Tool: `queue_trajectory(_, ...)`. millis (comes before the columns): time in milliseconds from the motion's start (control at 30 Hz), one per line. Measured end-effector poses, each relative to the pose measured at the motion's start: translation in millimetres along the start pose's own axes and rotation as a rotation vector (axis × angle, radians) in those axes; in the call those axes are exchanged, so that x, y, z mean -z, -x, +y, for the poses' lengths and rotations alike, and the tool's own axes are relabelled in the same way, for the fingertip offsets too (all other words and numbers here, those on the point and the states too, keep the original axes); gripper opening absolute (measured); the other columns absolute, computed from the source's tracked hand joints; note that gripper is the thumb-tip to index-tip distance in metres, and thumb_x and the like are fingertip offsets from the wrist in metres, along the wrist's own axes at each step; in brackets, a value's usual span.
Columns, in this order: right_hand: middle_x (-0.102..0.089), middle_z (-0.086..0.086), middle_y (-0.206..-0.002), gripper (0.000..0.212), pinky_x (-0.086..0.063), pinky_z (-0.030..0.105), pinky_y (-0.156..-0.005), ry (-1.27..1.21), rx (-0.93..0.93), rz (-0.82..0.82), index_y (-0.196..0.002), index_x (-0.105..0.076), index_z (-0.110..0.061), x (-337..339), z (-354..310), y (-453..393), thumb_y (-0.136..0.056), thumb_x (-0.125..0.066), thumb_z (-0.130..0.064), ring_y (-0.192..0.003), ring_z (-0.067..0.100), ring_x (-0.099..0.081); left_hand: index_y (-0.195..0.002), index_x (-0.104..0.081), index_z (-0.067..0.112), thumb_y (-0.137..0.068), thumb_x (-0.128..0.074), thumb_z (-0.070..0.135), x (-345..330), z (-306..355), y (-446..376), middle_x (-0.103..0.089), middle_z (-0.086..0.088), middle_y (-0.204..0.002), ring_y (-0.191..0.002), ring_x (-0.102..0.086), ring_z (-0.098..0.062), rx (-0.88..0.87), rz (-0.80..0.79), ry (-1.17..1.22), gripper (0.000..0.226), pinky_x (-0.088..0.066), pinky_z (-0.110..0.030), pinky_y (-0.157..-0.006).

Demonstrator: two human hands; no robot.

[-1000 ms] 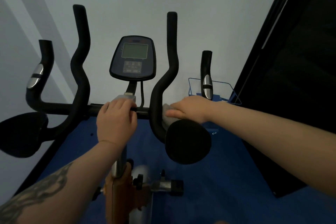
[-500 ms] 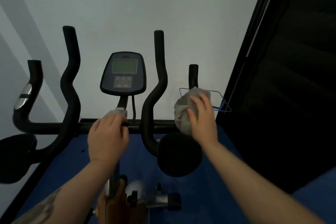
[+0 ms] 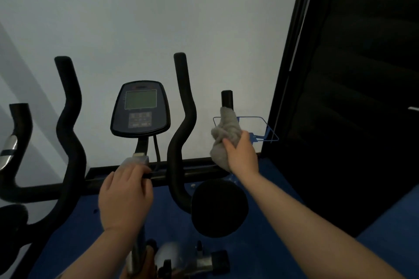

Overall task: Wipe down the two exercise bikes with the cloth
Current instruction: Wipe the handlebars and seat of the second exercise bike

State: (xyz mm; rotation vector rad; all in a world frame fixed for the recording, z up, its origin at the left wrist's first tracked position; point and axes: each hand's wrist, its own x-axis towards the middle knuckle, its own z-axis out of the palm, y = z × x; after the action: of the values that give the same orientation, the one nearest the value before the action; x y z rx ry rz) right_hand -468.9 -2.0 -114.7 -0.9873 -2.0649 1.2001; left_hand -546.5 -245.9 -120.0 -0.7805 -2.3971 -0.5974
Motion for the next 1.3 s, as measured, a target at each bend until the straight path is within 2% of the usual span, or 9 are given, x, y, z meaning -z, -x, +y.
queue_trajectory(100,-0.056,0.002,-0.102,0.038,-0.038,0.030,-0.057,0.117,-0.006,-0.042,-0.108,-0.037,-0.020,8,-13,-20,-0.097,-0.042,-0.056,-0.086,0.020,-0.054,-0.090,-0.069,0.011,-0.072,-0.073,0.000,1,1,0,-0.068,-0.008,-0.087,-0.083,-0.065,-0.030,-0.019,0.004,-0.010,0.021,-0.051,-0.049,-0.081)
queue_trajectory(267,-0.058,0.013,-0.125,0.057,-0.039,0.034,-0.075,0.172,-0.007,-0.034,-0.129,-0.038,-0.010,6,-59,-83,-0.099,-0.033,-0.058,-0.106,0.031,-0.057,-0.090,-0.069,0.010,-0.073,-0.071,-0.001,2,2,0,-0.068,-0.008,-0.087,-0.083,-0.065,-0.030,-0.018,-0.008,-0.012,0.021,-0.051,-0.050,-0.082)
queue_trajectory(467,-0.059,0.005,-0.122,0.044,-0.039,0.033,-0.070,0.264,0.068,0.002,-0.128,-0.038,-0.018,1,-23,-52,-0.098,-0.041,-0.051,-0.100,0.028,-0.059,-0.091,-0.069,0.012,-0.080,-0.051,0.015,0,-3,1,-0.070,-0.007,-0.094,-0.087,-0.066,-0.029,-0.075,0.032,-0.019,0.022,-0.052,-0.052,-0.083)
queue_trajectory(633,-0.054,0.001,-0.106,0.034,-0.038,0.030,-0.063,0.072,0.082,-0.057,-0.110,-0.034,-0.019,8,-55,-90,-0.100,-0.038,-0.051,-0.091,0.022,-0.055,-0.091,-0.069,0.013,-0.072,-0.073,-0.001,0,-1,1,-0.070,-0.007,-0.093,-0.088,-0.066,-0.030,-0.039,0.008,-0.023,0.024,-0.051,-0.052,-0.084)
queue_trajectory(767,-0.050,0.004,-0.125,0.036,-0.043,0.032,-0.079,0.031,0.226,0.104,-0.123,-0.042,-0.014,-3,-59,-91,-0.099,-0.049,-0.040,-0.105,0.020,-0.054,-0.092,-0.069,0.014,-0.082,-0.052,0.016,0,-4,0,-0.071,-0.005,-0.095,-0.091,-0.066,-0.027,-0.053,0.009,-0.028,0.020,-0.051,-0.050,-0.086)
queue_trajectory(900,-0.040,0.001,-0.139,0.042,-0.035,0.019,-0.102,-0.088,0.441,0.170,-0.139,-0.040,-0.012,1,-40,-74,-0.099,-0.053,-0.016,-0.123,0.008,-0.042,-0.090,-0.069,0.013,-0.083,-0.041,0.023,-1,-5,-1,-0.070,-0.005,-0.095,-0.090,-0.067,-0.026,-0.065,-0.006,-0.008,0.030,-0.052,-0.050,-0.086)
queue_trajectory(1167,-0.059,-0.006,-0.098,0.019,-0.033,0.018,-0.061,0.275,0.541,-0.026,-0.103,-0.062,-0.016,10,-68,-120,-0.099,-0.052,-0.031,-0.090,0.015,-0.057,-0.091,-0.068,0.014,-0.083,-0.041,0.024,-1,-2,-3,-0.070,-0.004,-0.097,-0.091,-0.067,-0.025,-0.071,0.004,-0.026,0.030,-0.051,-0.049,-0.087)
queue_trajectory(1233,-0.054,-0.007,-0.115,0.023,-0.038,0.011,-0.078,0.156,0.543,-0.038,-0.120,-0.058,-0.020,10,-54,-110,-0.098,-0.054,-0.020,-0.107,0.015,-0.054,-0.091,-0.068,0.013,-0.084,-0.042,0.024,-1,-3,-2,-0.070,-0.005,-0.099,-0.092,-0.067,-0.026,-0.075,0.004,-0.022,0.030,-0.051,-0.049,-0.087)
queue_trajectory(1300,-0.042,-0.006,-0.140,0.061,-0.035,0.018,-0.102,0.032,0.534,-0.084,-0.147,-0.034,-0.023,6,-39,-95,-0.094,-0.057,-0.004,-0.125,0.008,-0.043,-0.092,-0.068,0.012,-0.084,-0.042,0.024,-3,-5,-2,-0.070,-0.005,-0.100,-0.093,-0.066,-0.025,-0.077,0.005,-0.025,0.029,-0.051,-0.049,-0.088)
